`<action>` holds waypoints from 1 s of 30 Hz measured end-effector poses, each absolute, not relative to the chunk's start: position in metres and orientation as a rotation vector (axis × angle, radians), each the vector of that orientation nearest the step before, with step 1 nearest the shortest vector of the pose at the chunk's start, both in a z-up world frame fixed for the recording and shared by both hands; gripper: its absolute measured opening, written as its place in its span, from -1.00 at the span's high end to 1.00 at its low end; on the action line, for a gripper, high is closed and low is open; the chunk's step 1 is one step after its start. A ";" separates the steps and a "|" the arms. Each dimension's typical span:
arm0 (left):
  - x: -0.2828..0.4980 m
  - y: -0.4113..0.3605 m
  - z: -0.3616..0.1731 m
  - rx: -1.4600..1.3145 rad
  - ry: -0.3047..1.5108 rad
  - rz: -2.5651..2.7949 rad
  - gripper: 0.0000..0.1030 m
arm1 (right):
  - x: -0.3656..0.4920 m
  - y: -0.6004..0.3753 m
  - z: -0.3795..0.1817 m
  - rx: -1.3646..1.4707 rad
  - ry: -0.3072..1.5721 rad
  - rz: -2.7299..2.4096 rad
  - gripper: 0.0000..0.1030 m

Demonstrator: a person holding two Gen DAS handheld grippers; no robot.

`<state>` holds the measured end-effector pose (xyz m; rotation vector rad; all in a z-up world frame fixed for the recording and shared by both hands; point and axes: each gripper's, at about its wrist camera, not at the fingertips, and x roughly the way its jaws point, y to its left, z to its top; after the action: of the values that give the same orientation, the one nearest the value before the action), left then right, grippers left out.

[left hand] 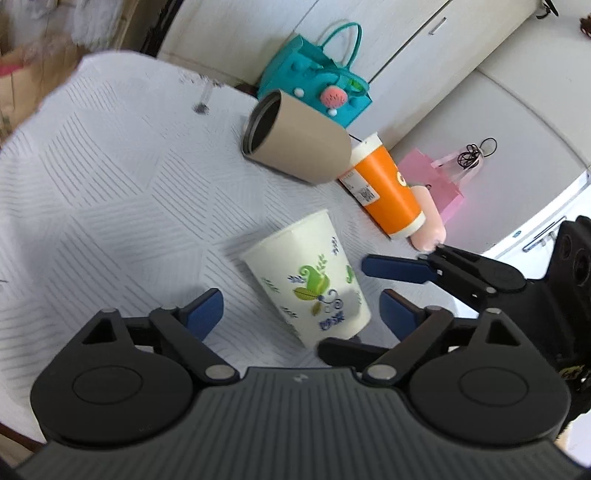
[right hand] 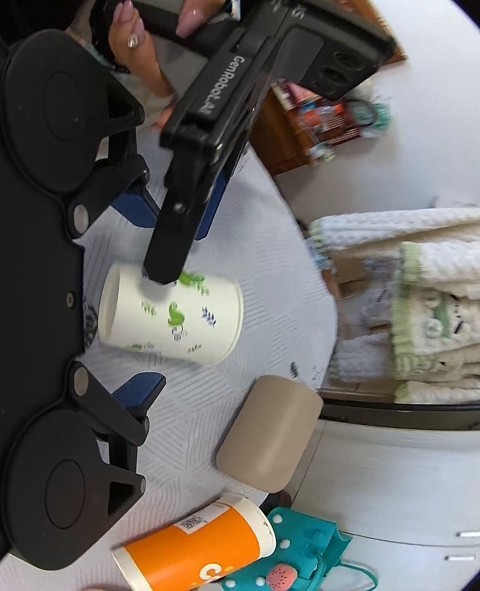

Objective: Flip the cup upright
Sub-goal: 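Lift the white cup with the right gripper while the left gripper approaches it, then grasp the cup with the left gripper, rotate it upright, set it down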

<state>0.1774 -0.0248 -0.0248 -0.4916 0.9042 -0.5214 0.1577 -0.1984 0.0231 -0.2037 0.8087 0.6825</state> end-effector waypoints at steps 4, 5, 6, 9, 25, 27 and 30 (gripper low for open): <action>0.182 -0.032 -0.033 -0.551 0.941 -0.535 -0.49 | 0.167 -0.193 0.017 -0.223 0.844 0.697 -0.71; 0.179 -0.035 -0.032 -0.531 0.929 -0.516 -0.46 | 0.169 -0.192 0.016 -0.223 0.848 0.697 -0.67; 0.176 -0.037 -0.031 -0.516 0.912 -0.505 -0.43 | 0.171 -0.192 0.014 -0.216 0.854 0.700 -0.60; 0.174 -0.039 -0.031 -0.522 0.890 -0.495 -0.24 | 0.171 -0.194 0.009 -0.185 0.863 0.719 -0.33; 0.163 -0.053 -0.017 -0.361 0.667 -0.552 -0.01 | 0.143 -0.207 0.001 -0.265 0.597 0.639 -0.27; 0.163 -0.055 -0.012 -0.327 0.631 -0.591 0.03 | 0.144 -0.211 0.001 -0.290 0.574 0.621 -0.28; 0.164 -0.059 -0.006 -0.263 0.586 -0.606 0.07 | 0.152 -0.221 0.003 -0.245 0.572 0.632 -0.27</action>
<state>0.1645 -0.0592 -0.0062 -0.2628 0.5858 -0.6061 0.1522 -0.2214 0.0030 -0.2451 0.5716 0.6318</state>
